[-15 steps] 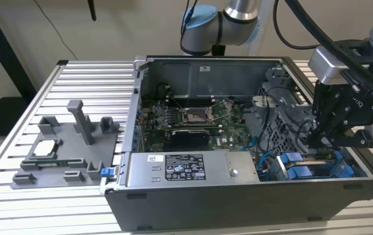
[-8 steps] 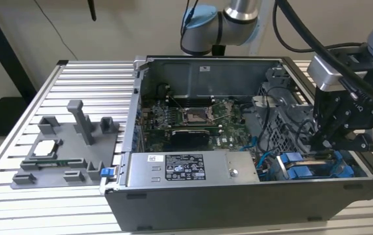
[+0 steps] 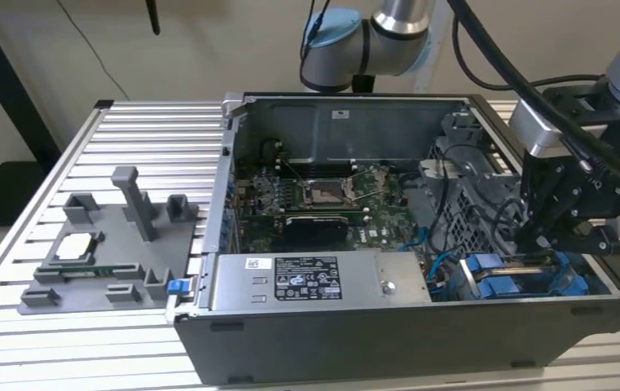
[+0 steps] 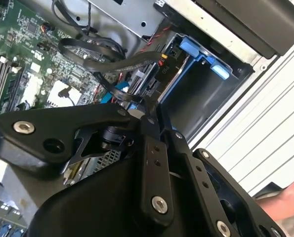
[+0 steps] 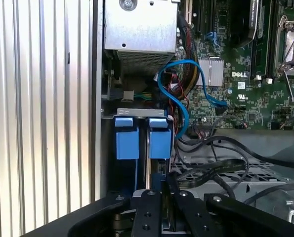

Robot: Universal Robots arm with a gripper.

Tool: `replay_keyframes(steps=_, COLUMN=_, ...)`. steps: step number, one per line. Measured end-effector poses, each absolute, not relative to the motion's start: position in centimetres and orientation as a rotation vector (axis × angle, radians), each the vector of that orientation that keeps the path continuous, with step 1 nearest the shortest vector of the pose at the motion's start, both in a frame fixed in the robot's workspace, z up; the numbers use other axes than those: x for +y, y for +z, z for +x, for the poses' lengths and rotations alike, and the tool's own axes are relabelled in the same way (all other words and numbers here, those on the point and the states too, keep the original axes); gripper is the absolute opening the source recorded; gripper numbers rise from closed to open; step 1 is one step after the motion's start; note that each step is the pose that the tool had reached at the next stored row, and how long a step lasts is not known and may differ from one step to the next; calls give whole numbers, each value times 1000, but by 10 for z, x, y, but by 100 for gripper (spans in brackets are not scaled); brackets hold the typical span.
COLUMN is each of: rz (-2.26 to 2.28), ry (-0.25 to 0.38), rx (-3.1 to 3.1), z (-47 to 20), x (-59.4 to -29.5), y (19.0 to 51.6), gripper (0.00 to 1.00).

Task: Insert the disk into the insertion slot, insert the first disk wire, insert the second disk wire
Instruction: 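Insert the first disk wire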

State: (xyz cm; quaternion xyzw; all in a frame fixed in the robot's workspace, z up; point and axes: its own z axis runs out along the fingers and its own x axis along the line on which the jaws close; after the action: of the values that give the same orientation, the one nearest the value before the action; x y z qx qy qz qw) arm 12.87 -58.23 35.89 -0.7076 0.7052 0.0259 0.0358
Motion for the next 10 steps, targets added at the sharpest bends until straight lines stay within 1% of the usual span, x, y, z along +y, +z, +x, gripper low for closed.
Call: replay_keyframes(steps=10, rz=-2162, ry=51, rx=2152, z=129, x=-581, y=347, gripper=0)
